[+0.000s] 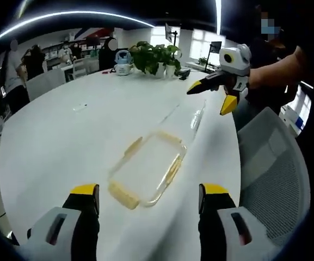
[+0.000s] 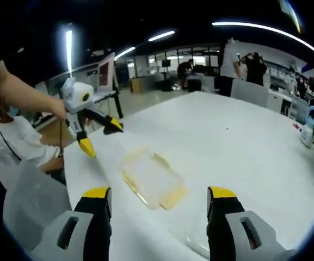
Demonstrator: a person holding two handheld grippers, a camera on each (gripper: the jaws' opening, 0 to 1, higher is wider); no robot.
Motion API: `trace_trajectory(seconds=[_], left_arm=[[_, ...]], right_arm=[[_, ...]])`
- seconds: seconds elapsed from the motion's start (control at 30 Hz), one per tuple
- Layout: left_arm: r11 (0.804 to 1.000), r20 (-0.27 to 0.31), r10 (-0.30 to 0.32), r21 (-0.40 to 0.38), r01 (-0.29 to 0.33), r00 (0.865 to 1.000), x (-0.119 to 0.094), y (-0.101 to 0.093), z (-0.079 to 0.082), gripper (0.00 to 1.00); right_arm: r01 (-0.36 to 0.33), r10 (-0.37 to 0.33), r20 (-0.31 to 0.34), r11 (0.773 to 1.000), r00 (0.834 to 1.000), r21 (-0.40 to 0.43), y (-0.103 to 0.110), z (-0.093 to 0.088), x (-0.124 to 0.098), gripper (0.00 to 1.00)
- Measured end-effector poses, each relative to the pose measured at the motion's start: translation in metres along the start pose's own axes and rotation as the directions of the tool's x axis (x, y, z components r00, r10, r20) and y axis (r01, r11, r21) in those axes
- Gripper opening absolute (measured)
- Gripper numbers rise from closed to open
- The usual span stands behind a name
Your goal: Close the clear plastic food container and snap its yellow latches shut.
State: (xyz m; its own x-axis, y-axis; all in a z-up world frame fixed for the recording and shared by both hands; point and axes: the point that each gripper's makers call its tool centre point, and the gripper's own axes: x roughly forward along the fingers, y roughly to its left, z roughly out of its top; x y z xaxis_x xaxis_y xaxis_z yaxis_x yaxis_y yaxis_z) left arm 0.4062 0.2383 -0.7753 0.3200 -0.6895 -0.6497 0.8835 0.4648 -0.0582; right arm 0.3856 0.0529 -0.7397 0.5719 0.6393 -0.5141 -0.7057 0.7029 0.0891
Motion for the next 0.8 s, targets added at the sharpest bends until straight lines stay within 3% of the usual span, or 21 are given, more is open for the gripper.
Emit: trace_trajectory(seconds=[0.37, 0.67, 0.8], left_arm=[[0.999, -0.028, -0.024, 0.025, 0.025, 0.999, 0.005, 0.004, -0.002, 0.73], [0.997, -0.064, -0.036, 0.058, 0.040, 0.997, 0.007, 0.011, -0.007, 0.72], [0.995, -0.105, -0.054, 0.082, 0.063, 0.993, 0.008, 0.012, -0.012, 0.71]], right_arm=[[-0.007, 0.006, -0.041, 1.000, 0.999, -0.016, -0.004, -0.013, 0.003, 0.71], [-0.017, 0.015, -0.049, 0.999, 0.999, -0.035, -0.004, -0.010, 0.009, 0.71], [-0.027, 0.023, -0.064, 0.998, 0.998, -0.059, -0.004, -0.009, 0.014, 0.71]])
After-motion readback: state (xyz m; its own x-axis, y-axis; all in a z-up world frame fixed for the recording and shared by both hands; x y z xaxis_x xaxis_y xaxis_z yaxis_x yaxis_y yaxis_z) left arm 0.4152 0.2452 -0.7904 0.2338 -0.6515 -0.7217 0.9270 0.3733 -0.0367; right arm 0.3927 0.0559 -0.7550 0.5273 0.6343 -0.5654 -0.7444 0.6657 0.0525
